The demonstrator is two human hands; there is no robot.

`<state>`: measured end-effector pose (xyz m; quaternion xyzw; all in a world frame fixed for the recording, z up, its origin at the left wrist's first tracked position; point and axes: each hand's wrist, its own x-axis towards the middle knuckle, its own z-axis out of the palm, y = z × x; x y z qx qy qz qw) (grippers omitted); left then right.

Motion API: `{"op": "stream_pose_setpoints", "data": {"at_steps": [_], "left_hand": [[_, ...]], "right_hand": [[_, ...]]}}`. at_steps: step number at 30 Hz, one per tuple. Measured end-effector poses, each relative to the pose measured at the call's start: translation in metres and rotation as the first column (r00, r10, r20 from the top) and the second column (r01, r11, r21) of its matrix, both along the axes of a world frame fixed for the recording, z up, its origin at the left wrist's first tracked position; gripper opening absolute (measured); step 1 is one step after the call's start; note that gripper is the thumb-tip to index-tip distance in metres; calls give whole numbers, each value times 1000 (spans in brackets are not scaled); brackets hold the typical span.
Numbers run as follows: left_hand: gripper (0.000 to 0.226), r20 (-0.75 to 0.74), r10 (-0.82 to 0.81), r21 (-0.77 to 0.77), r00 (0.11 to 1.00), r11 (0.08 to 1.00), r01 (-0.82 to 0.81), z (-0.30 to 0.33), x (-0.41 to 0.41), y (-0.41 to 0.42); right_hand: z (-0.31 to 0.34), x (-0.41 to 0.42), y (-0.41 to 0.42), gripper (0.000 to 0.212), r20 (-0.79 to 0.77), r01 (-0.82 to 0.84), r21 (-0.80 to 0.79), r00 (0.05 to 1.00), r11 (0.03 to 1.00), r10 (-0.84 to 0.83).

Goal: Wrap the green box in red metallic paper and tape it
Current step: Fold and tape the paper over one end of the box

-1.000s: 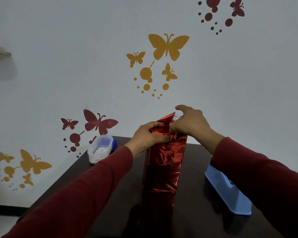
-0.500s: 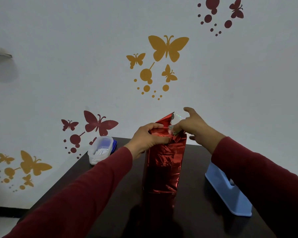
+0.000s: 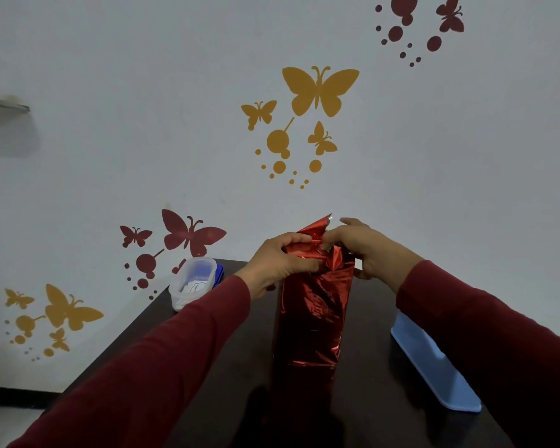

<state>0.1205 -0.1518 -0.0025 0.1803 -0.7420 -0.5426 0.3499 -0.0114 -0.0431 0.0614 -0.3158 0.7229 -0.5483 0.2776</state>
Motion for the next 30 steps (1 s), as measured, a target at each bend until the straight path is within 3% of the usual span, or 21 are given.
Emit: {"op": "stream_pose_setpoints", "data": {"at_steps": [5, 12, 15, 19, 22, 27, 30], "left_hand": [[58, 19, -9, -12, 1000, 1000, 9, 2, -1, 1], [57, 30, 7, -23, 1000, 1000, -6, 0, 0, -5], [56, 29, -8, -14, 1000, 1000, 8, 1, -1, -5], [57, 43, -7, 1, 999, 1000, 7, 2, 2, -4], [58, 60, -8, -3, 998, 1000, 8, 5, 4, 0], [58, 54, -20, 28, 998, 999, 19, 8, 5, 6], [60, 35, -58, 52, 998, 997, 56, 11, 9, 8]], "right_hand": [[-5, -1, -7, 104, -36, 62, -84, 997, 995, -65], [2, 4, 8, 53, 0, -3, 31, 1000, 1000, 3], [-3, -4, 5, 72, -25, 21, -24, 999, 999, -22], [-5, 2, 6, 63, -9, 16, -91, 1000, 996, -17], [-2, 6, 12, 69, 16, -26, -99, 999, 995, 28], [1, 16, 26, 15, 28, -22, -93, 999, 995, 25], [-1, 15, 32, 10, 98, -16, -169, 995, 985, 33]]}}
